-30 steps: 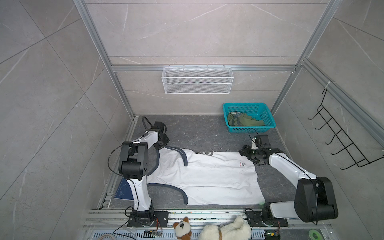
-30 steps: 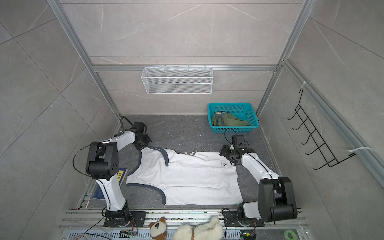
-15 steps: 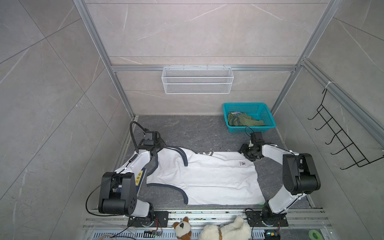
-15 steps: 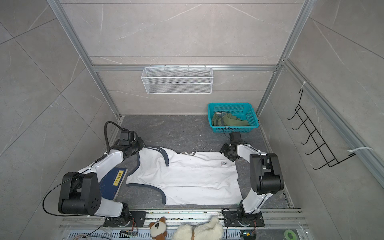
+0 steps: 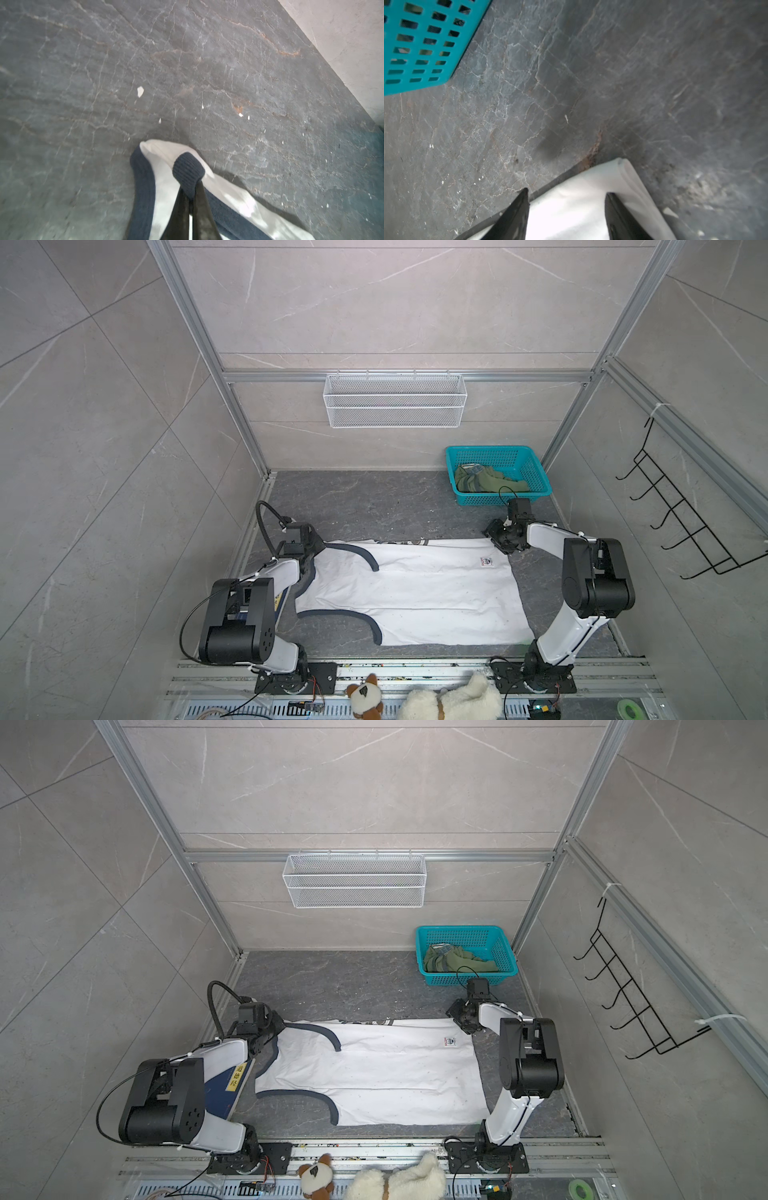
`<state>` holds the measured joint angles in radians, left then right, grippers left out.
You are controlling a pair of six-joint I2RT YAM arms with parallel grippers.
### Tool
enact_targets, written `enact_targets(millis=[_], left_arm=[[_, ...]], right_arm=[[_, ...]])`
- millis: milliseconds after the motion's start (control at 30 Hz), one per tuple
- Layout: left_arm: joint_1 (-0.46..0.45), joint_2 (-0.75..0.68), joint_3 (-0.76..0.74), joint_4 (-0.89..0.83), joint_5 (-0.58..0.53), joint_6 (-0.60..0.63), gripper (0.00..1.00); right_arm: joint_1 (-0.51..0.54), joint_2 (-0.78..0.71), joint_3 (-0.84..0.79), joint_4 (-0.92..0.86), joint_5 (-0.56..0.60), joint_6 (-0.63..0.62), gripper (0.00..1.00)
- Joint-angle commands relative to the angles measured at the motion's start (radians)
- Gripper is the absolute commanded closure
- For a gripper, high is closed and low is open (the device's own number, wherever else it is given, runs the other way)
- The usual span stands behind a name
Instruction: Fold and stack the tank tops
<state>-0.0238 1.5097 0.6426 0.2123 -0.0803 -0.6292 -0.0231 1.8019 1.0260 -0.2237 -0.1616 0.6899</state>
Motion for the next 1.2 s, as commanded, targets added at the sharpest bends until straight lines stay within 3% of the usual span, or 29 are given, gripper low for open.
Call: enact_targets(millis=[0,267,467,600,833,1000,1167], left_arm=[[0.01,0.043,0.046,0.07,-0.048,0.037,1.0],[0.01,0.048,0.131,-0.131,-0.011,-0.002,0.98],[0.01,-0.088,0.14,-0.309,-0.054,-0.02,0.72],[0.01,-0.152,0.141,-0.384,-0.093,-0.026,0.56],[0.021,-0.064,0.25,-0.479,-0.048,-0.037,0.43],[0.027,0.07,0.314,-0.527,-0.018,-0.056,0.44],[0.048,0.132,0.322,-0.493,0.004,-0.047,0.49]], right_arm=[[-0.025,0.078,-0.009,-0.052,0.064,0.017,0.39],[-0.027,0.004,-0.011,-0.02,0.064,-0.038,0.37],[-0.018,-0.13,-0.007,-0.073,0.089,-0.091,0.3],[0.044,-0.197,0.014,-0.14,0.095,-0.134,0.29],[0.318,-0.28,0.006,-0.196,0.1,-0.152,0.31],[0.526,-0.292,-0.001,-0.175,0.113,-0.17,0.32],[0.73,-0.202,0.07,-0.169,0.185,-0.222,0.32]])
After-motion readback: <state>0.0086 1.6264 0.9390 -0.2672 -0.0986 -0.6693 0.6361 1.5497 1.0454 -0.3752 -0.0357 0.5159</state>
